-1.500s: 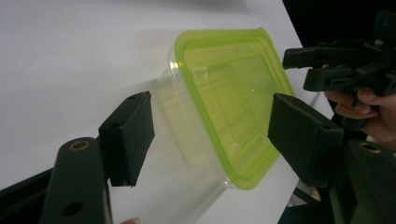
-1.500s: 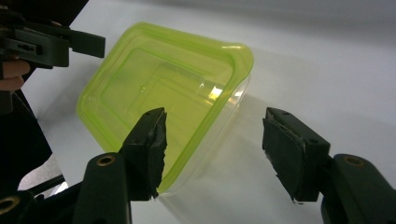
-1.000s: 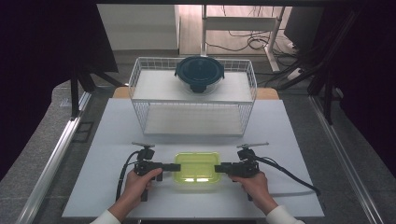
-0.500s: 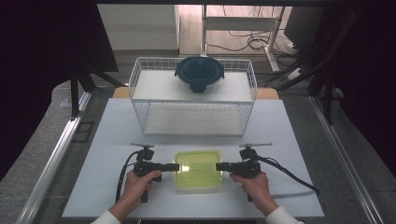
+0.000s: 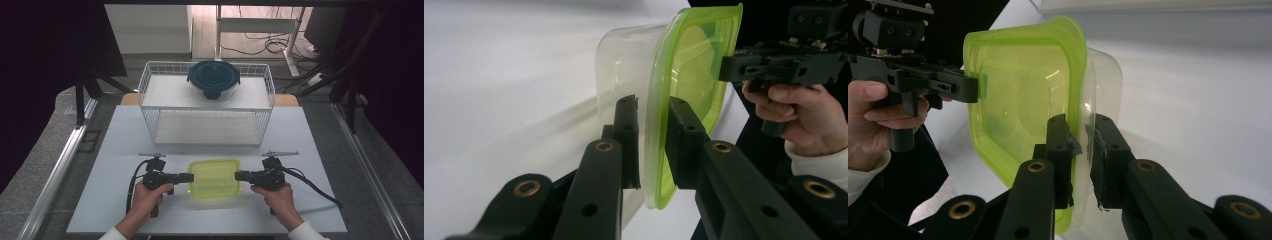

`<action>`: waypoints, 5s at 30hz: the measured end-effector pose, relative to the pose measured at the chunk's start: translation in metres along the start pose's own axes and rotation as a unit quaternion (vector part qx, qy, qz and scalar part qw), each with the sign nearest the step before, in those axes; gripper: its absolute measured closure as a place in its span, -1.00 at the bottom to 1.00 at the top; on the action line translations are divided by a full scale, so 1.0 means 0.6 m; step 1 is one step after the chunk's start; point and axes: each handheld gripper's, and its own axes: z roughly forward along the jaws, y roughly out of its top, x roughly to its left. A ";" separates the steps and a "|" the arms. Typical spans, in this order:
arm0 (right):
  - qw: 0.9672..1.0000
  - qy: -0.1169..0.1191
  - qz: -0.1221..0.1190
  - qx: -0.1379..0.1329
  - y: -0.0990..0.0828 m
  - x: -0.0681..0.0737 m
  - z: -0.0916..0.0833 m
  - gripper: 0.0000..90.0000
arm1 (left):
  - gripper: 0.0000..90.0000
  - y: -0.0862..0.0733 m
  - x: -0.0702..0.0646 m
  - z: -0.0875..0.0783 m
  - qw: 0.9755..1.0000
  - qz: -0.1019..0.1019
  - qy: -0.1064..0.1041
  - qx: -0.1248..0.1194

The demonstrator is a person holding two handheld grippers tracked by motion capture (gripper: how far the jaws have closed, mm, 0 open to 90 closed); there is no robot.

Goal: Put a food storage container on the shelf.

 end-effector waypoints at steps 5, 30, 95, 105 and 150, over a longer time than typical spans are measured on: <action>1.000 0.003 -0.013 -0.007 0.005 0.003 -0.011 0.76 | 0.71 0.004 -0.012 -0.003 1.000 0.016 0.003 -0.005; 0.995 -0.014 -0.085 -0.044 0.068 0.049 -0.062 0.75 | 0.72 0.077 -0.071 -0.042 0.996 0.074 0.002 -0.047; 0.980 -0.001 -0.146 -0.133 0.296 0.122 -0.140 0.76 | 0.72 0.298 -0.165 -0.139 0.980 0.158 0.002 -0.118; 0.979 -0.002 -0.146 -0.143 0.343 0.126 -0.151 0.76 | 0.73 0.346 -0.177 -0.148 0.978 0.169 0.004 -0.124; 0.995 -0.012 -0.035 -0.091 0.476 0.058 -0.084 0.74 | 0.75 0.477 -0.095 -0.122 0.992 0.062 0.007 -0.109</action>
